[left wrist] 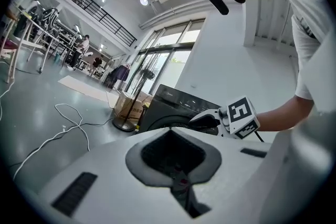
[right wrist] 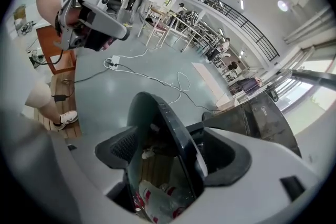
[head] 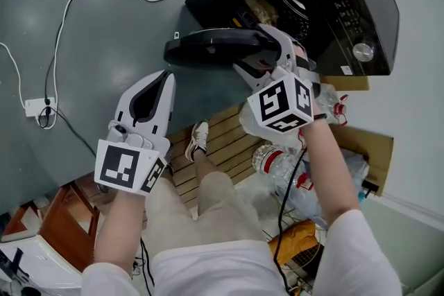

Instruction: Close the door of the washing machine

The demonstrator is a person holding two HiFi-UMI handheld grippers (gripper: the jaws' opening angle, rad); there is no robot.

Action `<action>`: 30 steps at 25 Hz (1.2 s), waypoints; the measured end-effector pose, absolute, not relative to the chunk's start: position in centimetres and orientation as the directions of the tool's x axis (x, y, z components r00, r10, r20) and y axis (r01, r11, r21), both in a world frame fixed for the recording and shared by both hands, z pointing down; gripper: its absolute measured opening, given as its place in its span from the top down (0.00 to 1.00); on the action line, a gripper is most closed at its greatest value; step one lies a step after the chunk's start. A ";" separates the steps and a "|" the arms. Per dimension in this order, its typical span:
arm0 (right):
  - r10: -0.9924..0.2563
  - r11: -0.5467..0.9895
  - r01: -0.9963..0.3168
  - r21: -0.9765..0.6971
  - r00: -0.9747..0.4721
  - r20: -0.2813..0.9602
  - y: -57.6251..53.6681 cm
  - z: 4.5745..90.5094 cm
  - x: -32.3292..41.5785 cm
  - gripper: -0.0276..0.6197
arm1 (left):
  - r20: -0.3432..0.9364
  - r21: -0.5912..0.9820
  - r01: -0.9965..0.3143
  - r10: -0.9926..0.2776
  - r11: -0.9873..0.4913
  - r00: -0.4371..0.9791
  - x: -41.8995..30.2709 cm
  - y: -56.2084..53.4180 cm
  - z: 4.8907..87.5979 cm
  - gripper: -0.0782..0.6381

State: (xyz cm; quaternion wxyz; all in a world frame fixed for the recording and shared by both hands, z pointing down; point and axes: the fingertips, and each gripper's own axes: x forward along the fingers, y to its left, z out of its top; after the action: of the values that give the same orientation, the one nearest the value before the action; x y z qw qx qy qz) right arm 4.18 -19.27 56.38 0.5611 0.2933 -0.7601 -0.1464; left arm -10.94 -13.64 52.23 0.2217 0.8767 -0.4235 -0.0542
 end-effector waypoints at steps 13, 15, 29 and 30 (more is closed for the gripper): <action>-0.674 0.735 -0.291 0.613 -0.210 0.709 -23.7 56.2 6.0 0.38 | 0.121 0.407 -0.783 -0.821 -0.471 0.557 -9.0 -15.3 50.7 0.89; -0.674 0.735 -0.281 0.617 -0.206 0.710 -24.3 56.4 6.3 0.38 | 0.121 0.408 -0.787 -0.827 -0.463 0.549 -8.6 -15.5 50.6 0.89; -0.690 0.724 -0.178 0.667 -0.205 0.695 -28.3 57.0 9.0 0.38 | 0.132 0.384 -0.814 -0.847 -0.436 0.516 -6.6 -17.3 49.6 0.89; -0.699 0.715 -0.165 0.679 -0.209 0.684 -28.6 57.0 9.1 0.38 | 0.134 0.381 -0.817 -0.848 -0.433 0.512 -6.6 -17.4 49.5 0.89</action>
State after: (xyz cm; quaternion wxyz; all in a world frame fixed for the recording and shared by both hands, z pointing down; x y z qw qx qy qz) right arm 9.13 -28.58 56.98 0.5571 0.2920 -0.7396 -0.2393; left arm -6.63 -17.36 49.46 0.2027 0.8456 -0.4923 -0.0389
